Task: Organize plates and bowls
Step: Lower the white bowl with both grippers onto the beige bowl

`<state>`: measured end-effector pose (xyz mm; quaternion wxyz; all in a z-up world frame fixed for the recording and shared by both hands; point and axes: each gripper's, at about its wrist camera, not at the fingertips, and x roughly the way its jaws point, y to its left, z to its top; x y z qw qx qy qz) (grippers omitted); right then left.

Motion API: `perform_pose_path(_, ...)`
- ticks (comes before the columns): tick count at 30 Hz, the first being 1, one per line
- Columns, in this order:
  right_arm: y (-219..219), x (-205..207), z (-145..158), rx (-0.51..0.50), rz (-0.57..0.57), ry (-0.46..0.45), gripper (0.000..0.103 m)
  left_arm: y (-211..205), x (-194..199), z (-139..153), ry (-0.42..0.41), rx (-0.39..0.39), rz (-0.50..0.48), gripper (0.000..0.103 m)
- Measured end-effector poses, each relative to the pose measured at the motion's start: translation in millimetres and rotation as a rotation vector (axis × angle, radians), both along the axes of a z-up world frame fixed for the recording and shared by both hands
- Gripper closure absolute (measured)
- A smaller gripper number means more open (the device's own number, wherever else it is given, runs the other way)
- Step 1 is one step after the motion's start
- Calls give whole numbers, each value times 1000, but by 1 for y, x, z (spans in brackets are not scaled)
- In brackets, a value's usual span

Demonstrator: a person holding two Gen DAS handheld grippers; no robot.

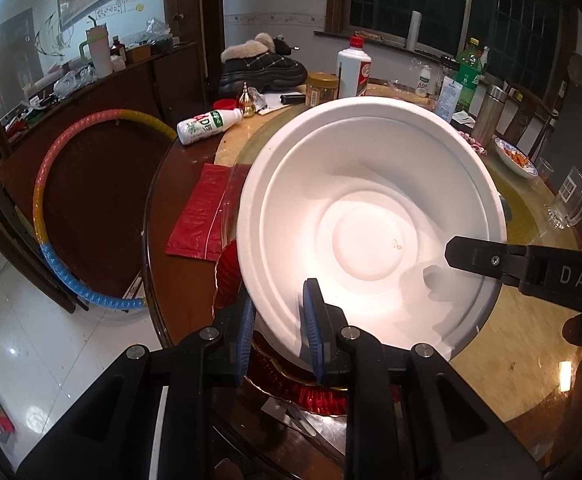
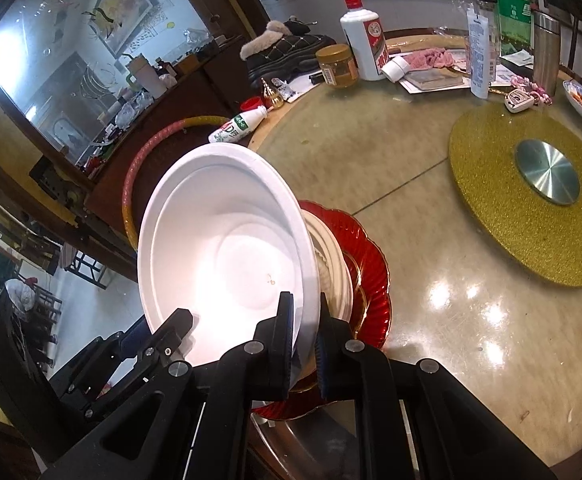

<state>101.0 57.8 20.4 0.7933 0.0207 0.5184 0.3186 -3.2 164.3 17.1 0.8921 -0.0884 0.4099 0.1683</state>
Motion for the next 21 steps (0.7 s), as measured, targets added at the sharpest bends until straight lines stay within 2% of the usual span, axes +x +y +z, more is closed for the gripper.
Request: perform_pose_path(21,2,12,-15,0,21,75,91,2,6,-9,39,-3,-4,81)
